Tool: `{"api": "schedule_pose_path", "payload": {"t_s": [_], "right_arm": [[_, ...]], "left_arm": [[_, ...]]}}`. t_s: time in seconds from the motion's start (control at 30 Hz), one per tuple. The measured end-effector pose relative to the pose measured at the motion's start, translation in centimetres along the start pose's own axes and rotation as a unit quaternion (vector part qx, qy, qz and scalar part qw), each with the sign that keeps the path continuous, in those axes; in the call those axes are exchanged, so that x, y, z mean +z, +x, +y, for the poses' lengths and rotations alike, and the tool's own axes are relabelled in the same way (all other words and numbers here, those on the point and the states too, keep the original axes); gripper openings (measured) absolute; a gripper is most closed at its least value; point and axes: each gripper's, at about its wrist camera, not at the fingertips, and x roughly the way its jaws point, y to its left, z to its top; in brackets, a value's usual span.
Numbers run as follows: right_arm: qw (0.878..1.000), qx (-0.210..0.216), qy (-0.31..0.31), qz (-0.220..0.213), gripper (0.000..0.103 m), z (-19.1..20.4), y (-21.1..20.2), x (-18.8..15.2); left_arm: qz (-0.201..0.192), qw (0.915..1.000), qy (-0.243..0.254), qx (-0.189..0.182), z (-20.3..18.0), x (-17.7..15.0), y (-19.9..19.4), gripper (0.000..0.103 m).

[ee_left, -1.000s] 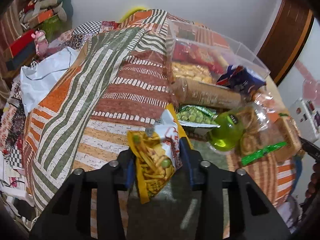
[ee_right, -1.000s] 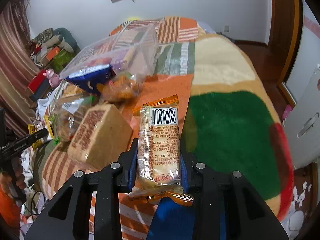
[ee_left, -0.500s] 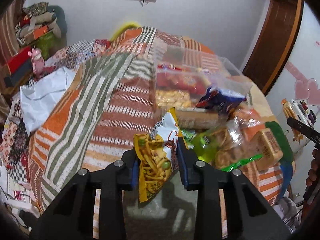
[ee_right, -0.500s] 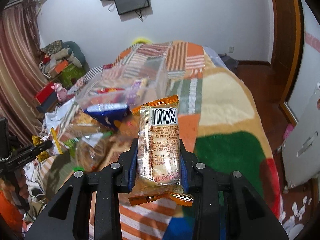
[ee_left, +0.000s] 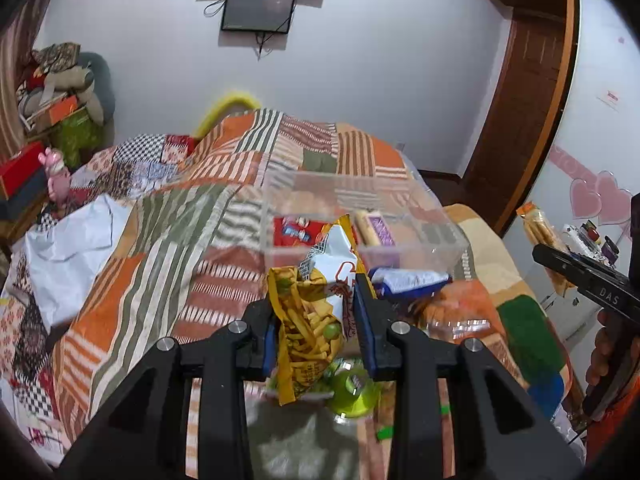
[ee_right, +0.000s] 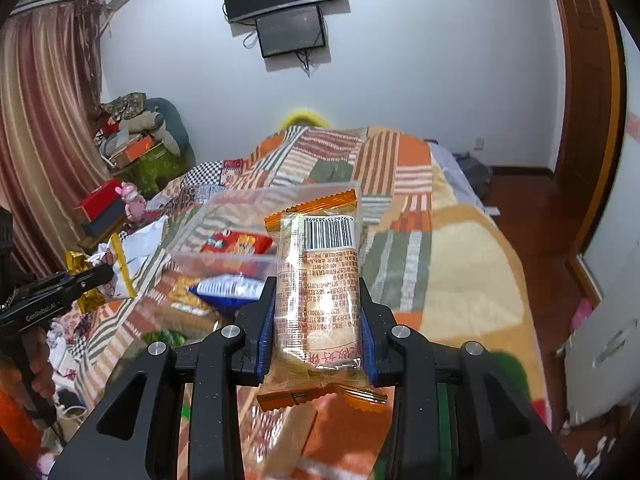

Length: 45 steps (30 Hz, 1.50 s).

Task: Organize snacks
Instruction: 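Carry the yellow bag into the clear box and release while the right tool drops the biscuit packet in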

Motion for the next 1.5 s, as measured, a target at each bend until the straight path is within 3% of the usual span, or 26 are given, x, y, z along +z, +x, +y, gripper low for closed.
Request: {"api": "schedule_pose_path", "payload": {"t_s": [0.43, 0.87, 1.5], "right_arm": [[1.000, 0.012, -0.019, -0.011, 0.032, 0.4, 2.8, 2.4], [0.999, 0.037, -0.014, 0.024, 0.032, 0.5, 8.1, 3.9], [0.995, 0.032, -0.012, 0.089, 0.032, 0.1, 13.4, 3.9]], "left_arm": [[-0.004, 0.9996, 0.025, -0.012, -2.3, 3.6, 5.3, 0.032], [0.015, 0.9994, 0.027, -0.017, -3.2, 5.8, 11.0, 0.032], [0.087, 0.9958, 0.017, -0.023, -2.6, 6.0, 18.1, 0.032]]}}
